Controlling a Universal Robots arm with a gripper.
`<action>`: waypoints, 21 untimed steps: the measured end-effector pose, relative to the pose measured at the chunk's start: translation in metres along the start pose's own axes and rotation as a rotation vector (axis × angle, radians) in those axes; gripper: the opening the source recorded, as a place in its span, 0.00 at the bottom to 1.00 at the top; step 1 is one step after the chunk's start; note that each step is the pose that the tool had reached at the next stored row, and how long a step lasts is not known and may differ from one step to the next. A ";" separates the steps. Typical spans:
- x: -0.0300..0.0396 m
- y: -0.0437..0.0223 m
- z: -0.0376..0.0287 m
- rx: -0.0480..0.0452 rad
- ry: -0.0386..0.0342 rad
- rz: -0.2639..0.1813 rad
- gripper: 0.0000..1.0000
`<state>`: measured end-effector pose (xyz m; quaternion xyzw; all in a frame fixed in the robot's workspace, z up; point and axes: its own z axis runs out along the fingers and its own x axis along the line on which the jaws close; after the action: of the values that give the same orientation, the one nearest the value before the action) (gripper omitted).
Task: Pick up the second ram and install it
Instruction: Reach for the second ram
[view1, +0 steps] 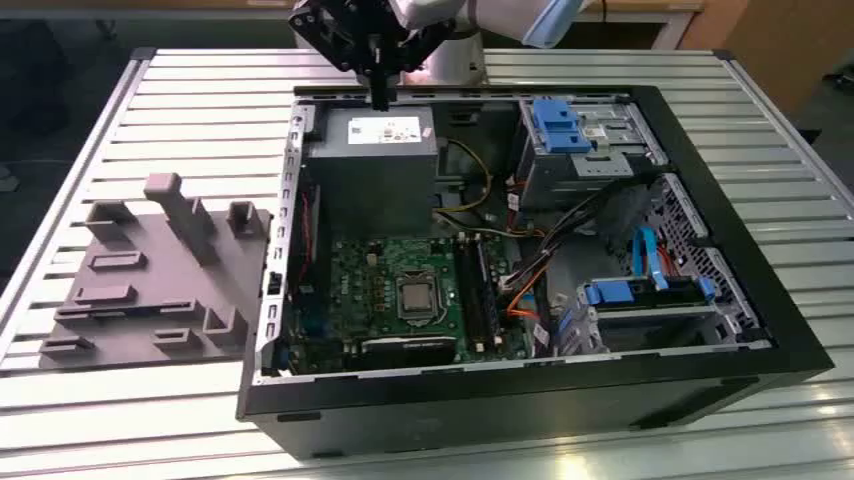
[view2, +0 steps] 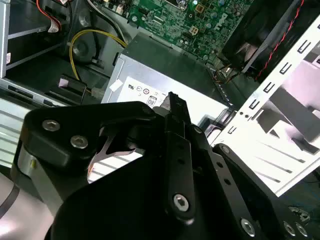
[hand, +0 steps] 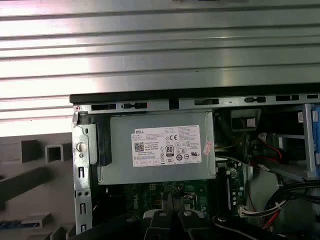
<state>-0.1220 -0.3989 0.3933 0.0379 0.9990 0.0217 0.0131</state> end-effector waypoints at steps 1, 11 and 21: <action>0.0000 0.0000 0.0000 0.0000 0.0000 0.000 0.11; 0.0023 -0.0002 -0.0001 0.0000 0.0000 0.000 0.11; 0.0067 -0.0005 -0.0002 0.0000 0.0000 0.000 0.11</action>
<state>-0.1287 -0.3989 0.3933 0.0379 0.9990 0.0217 0.0131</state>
